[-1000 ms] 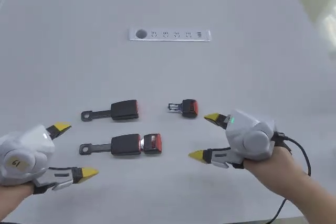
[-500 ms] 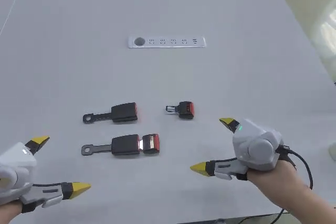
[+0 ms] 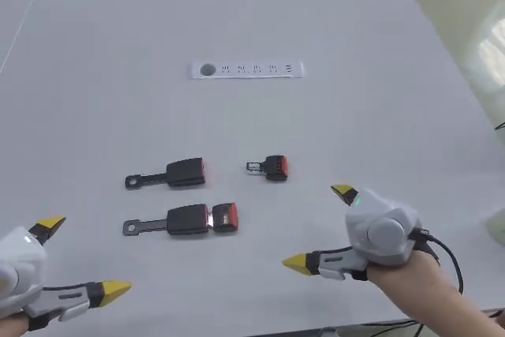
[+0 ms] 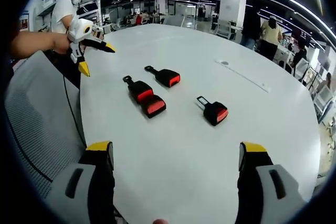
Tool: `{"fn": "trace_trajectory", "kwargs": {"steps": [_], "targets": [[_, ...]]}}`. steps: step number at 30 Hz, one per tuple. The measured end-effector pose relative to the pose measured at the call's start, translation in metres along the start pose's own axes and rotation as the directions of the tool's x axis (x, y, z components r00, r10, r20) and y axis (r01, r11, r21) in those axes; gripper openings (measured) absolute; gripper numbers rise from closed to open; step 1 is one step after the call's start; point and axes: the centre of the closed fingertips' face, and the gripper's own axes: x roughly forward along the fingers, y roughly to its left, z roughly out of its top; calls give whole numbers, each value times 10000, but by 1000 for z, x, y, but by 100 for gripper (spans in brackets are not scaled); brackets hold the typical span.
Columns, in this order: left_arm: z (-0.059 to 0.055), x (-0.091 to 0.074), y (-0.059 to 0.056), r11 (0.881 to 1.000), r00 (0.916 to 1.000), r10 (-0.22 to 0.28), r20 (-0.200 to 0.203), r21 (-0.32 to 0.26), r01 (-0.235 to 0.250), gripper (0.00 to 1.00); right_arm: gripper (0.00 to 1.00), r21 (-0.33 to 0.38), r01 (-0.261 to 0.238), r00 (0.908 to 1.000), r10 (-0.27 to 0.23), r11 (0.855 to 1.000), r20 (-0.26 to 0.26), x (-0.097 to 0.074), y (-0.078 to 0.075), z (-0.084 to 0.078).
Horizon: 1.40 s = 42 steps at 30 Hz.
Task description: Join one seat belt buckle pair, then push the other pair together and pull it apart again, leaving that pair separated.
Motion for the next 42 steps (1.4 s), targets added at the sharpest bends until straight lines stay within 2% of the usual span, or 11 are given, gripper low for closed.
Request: {"fn": "trace_trajectory", "kwargs": {"steps": [8,31,33,37,42], "targets": [[-1,-2,-3,10000,10000,53,10,-32,-52,100,99,-32,-5,10000,6,10000,72,-3,2,2],[11,-9,-5,9997,9991,229,352,-112,-226,100,99,-310,-1,9999,6,9995,143,-2,6,9],[12,-9,-5,9997,9989,230,403,-133,-225,100,99,-318,-6,9999,11,9995,131,-2,6,8],[19,-10,-5,9997,9966,238,791,-106,-231,100,99,-324,1,10000,2,9995,81,-2,7,8],[16,-9,-4,9996,9976,250,640,-178,-239,100,99,-315,77,10000,-75,9995,50,-2,4,9]]}}
